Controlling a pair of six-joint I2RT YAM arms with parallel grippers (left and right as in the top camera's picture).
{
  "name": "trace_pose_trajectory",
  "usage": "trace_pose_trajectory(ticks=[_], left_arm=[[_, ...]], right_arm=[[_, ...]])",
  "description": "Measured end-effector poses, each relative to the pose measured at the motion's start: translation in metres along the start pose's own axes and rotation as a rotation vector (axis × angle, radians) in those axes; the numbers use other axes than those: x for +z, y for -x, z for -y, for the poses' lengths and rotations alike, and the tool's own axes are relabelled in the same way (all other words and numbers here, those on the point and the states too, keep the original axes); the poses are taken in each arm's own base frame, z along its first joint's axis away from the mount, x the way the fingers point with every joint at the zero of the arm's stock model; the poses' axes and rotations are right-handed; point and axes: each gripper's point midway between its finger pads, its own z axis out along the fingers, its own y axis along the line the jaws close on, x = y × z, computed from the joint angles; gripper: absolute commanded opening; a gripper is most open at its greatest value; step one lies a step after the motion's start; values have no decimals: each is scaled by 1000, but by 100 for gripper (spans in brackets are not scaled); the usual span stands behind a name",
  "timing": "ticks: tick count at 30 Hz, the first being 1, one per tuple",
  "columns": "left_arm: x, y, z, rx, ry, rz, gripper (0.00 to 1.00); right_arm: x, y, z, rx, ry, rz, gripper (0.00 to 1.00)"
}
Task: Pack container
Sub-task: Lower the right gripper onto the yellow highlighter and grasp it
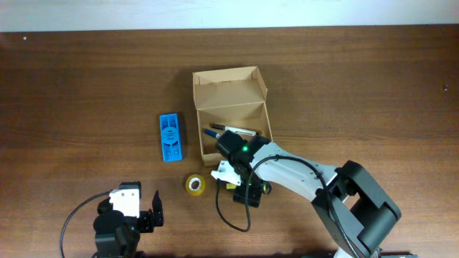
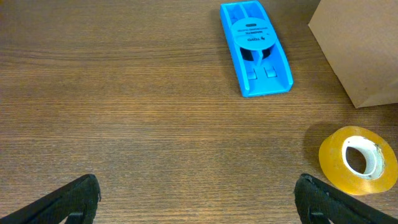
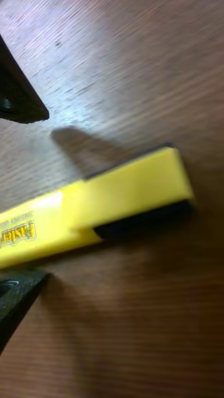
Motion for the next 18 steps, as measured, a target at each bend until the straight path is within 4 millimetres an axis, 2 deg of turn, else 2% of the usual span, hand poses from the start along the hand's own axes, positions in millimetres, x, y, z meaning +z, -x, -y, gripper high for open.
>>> trace_pose_trajectory(ticks=[2, 7, 10, 14, 18], left_arm=[[0, 0, 0, 0, 0, 0, 100], [0, 0, 0, 0, 0, 0, 99], [0, 0, 0, 0, 0, 0, 99], [0, 0, 0, 0, 0, 0, 100], [0, 0, 0, 0, 0, 0, 100]], right_arm=[[1, 0, 0, 0, -4, 5, 69], [1, 0, 2, 6, -16, 10, 47], [2, 0, 4, 9, -24, 8, 31], [2, -1, 4, 14, -20, 7, 16], [2, -2, -3, 21, 13, 8, 12]])
